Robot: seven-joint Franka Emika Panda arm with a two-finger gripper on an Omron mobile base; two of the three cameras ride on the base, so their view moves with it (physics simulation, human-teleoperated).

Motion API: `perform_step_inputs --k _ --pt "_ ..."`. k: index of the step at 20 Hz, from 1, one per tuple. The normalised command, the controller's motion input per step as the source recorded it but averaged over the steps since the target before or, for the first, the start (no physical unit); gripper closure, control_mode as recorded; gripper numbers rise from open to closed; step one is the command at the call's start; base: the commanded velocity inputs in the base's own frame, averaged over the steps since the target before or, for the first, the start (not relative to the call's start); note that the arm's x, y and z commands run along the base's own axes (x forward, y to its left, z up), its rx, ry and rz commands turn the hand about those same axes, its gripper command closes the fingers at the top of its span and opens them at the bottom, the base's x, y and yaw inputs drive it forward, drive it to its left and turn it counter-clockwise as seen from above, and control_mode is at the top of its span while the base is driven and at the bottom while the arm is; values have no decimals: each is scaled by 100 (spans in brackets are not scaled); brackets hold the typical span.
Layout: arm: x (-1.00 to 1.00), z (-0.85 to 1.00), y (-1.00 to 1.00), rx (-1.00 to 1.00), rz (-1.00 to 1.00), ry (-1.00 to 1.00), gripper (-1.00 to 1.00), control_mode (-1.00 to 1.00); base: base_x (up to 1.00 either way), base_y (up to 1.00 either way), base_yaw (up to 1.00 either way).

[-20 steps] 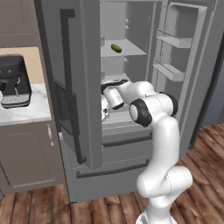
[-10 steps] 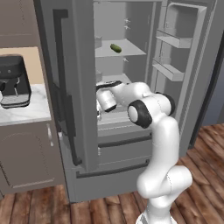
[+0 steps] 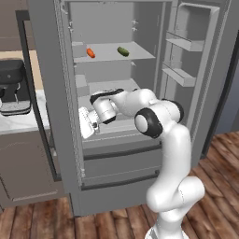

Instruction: Gather the carrot and cucumber from the fridge and place them on a tray on the dining counter. Then gather the chicken drumsticks from the fridge and place them on the other tray.

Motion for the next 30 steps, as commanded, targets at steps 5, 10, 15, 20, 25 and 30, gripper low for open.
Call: perform_step_inputs --k 5,10,15,20,25,30 --pt "-25 0 85 4 0 0 100 -100 0 0 0" --pt "-2 0 36 7 -3 -3 100 -100 0 0 0" --pt "0 0 -63 7 -26 -12 100 -100 0 0 0" --pt "13 4 -78 0 -28 -10 100 -100 0 0 0" --pt "36 26 -41 -14 -24 1 100 -100 0 0 0" --pt "28 31 -64 -42 -12 3 100 -100 0 0 0"
